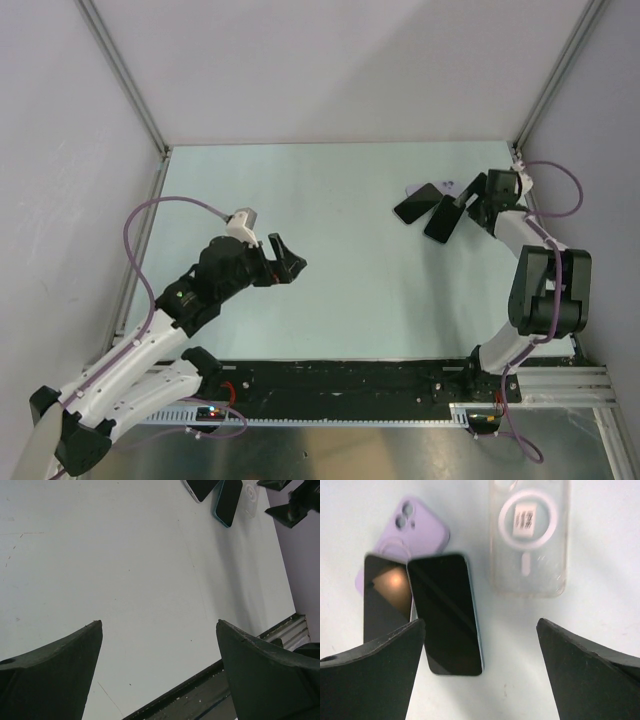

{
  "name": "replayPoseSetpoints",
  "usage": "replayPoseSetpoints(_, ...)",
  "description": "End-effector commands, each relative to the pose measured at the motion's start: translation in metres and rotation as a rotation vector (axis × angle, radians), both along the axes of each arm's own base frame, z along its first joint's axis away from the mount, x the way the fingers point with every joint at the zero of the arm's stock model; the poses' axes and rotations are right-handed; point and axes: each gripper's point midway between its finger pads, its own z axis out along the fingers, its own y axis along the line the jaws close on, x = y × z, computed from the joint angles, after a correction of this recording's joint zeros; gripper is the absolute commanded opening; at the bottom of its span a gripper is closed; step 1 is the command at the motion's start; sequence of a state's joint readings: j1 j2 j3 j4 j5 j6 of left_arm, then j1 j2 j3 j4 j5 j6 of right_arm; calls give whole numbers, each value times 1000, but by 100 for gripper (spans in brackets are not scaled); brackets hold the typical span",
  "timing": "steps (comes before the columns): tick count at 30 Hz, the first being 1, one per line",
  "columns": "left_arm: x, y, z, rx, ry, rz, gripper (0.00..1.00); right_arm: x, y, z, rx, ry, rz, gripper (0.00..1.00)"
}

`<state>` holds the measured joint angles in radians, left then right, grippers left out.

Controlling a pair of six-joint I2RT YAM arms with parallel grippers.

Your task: Put the phone into the phone case

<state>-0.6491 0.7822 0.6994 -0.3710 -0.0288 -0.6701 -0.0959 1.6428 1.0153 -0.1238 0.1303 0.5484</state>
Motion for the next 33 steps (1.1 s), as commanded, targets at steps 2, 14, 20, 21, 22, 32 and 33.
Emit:
replayPoseSetpoints(2, -3, 0, 6, -5, -19, -22, 98, 18, -47, 32, -125, 16, -170, 100)
replayPoseSetpoints(14, -8, -5, 11, -2, -23, -75, 98, 60, -79, 1, -187, 247, -172, 100)
replayPoseSetpoints(20, -8, -4, 13, 2, -30, -80, 99, 74, -82, -11, -146, 313, -120, 100)
replayPoseSetpoints(21, -9, -4, 13, 3, -30, -80, 99, 73, -82, -15, -143, 331, -116, 100)
replayPoseSetpoints(22, -8, -4, 13, 2, -31, -79, 99, 74, -82, -18, -141, 344, -113, 100)
replayPoseSetpoints(32, -10, -4, 14, 0, -32, -84, 98, 62, -82, -43, -107, 455, -100, 100)
replayPoseSetpoints(33, -10, -4, 14, 0, -32, -83, 98, 62, -82, -46, -104, 465, -99, 100)
